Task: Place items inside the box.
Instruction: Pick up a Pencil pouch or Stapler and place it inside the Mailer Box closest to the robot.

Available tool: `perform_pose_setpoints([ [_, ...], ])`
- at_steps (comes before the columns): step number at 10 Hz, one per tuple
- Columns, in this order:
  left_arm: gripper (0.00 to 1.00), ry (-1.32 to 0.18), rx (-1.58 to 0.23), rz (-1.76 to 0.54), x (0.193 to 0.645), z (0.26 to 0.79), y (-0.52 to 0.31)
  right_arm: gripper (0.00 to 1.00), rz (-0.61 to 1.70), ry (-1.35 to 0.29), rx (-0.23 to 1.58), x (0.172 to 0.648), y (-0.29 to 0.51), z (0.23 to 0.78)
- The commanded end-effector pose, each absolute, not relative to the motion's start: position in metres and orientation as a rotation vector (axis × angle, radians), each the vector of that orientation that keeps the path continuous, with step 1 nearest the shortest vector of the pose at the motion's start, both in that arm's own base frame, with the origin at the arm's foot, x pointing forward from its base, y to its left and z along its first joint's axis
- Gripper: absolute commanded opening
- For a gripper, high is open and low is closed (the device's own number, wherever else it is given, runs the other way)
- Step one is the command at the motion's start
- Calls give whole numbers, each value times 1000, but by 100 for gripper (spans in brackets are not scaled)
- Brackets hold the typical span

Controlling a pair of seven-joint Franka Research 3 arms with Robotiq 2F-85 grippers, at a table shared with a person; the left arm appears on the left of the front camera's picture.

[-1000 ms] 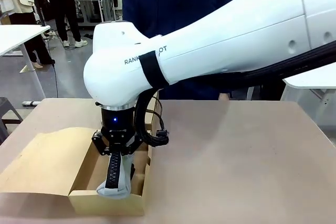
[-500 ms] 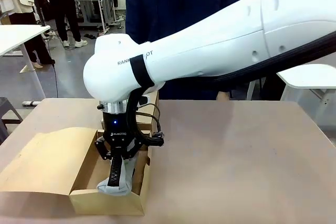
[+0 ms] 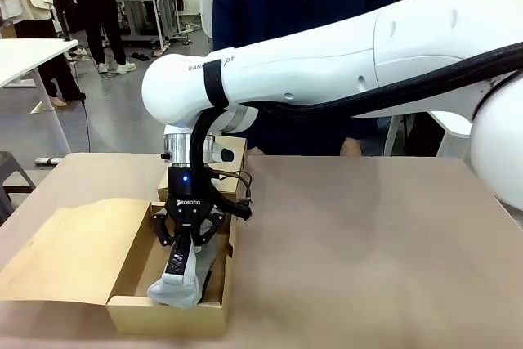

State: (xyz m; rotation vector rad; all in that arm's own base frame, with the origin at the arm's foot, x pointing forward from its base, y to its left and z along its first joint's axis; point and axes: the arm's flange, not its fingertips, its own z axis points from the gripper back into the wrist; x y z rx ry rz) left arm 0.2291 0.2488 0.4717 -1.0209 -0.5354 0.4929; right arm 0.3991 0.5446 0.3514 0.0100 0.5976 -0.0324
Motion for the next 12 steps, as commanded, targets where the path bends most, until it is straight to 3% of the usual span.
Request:
perform_pose_setpoints([
  [1,100,-557,-1034,476,230,471,249,7,-66,557,102,396,549,359],
  [4,100,-557,-1034,476,230,471,249,7,-103,468,174,393,546,361],
  [9,100,-557,-1034,476,230,471,249,7,-158,336,26,378,558,330],
  [12,100,-557,-1034,476,230,471,249,7,-133,354,33,377,557,329],
])
